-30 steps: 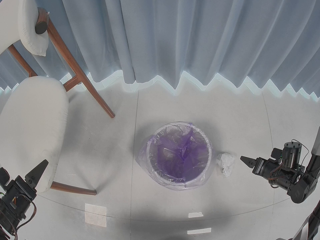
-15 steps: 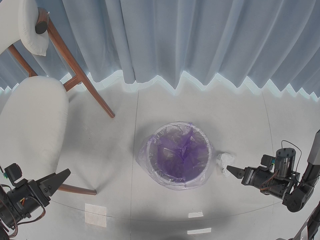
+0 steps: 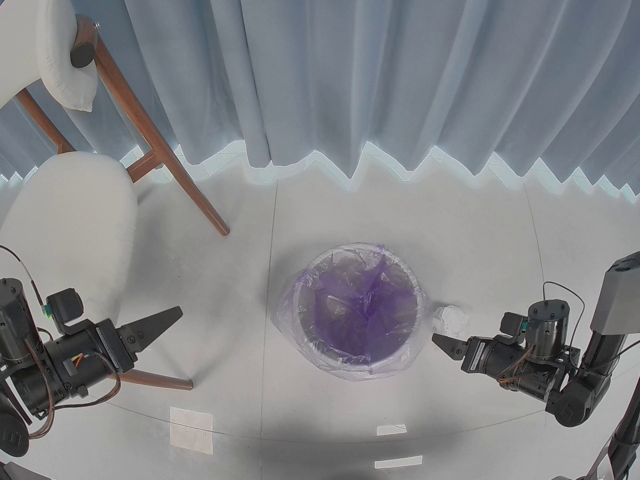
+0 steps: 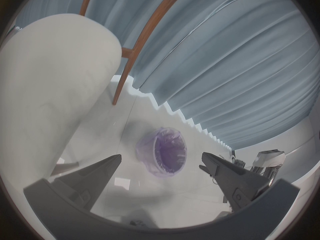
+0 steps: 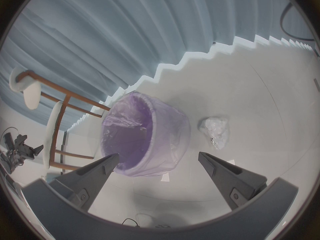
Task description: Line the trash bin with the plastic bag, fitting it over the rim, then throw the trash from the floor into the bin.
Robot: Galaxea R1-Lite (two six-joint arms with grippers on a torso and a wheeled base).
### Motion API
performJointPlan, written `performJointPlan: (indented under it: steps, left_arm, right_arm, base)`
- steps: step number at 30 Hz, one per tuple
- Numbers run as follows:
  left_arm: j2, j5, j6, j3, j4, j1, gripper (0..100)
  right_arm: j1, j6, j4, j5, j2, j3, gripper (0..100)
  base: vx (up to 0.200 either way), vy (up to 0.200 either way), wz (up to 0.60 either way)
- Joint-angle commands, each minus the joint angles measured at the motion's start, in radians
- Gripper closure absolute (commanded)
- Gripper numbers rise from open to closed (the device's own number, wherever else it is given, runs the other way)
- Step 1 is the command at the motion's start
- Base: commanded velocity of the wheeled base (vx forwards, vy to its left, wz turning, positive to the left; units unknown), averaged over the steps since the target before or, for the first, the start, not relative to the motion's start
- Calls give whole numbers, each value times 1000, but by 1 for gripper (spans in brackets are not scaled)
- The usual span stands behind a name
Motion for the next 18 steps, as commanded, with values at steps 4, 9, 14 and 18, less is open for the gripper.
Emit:
performJointPlan:
  steps: [4,9,14,18]
  left_arm:
    - [95,-4,-29,12,-71,5,0]
    - [98,-6,-36,32,-71,0,0]
    - [92,-6,-84,44,-71,-1,0]
    - [93,-3,-89,55,-72,5,0]
  right_arm:
    - [-124,43,4,-38,132,-107,0]
    - [-212,-36,88,-36,164,-218,0]
    - [-247,-56,352,-36,175,-431,0]
    - [-248,-84,510,-38,205,-590,0]
  base:
    - [0,0,0]
    - [0,0,0]
    - [-200,0,0]
    - [-200,0,0]
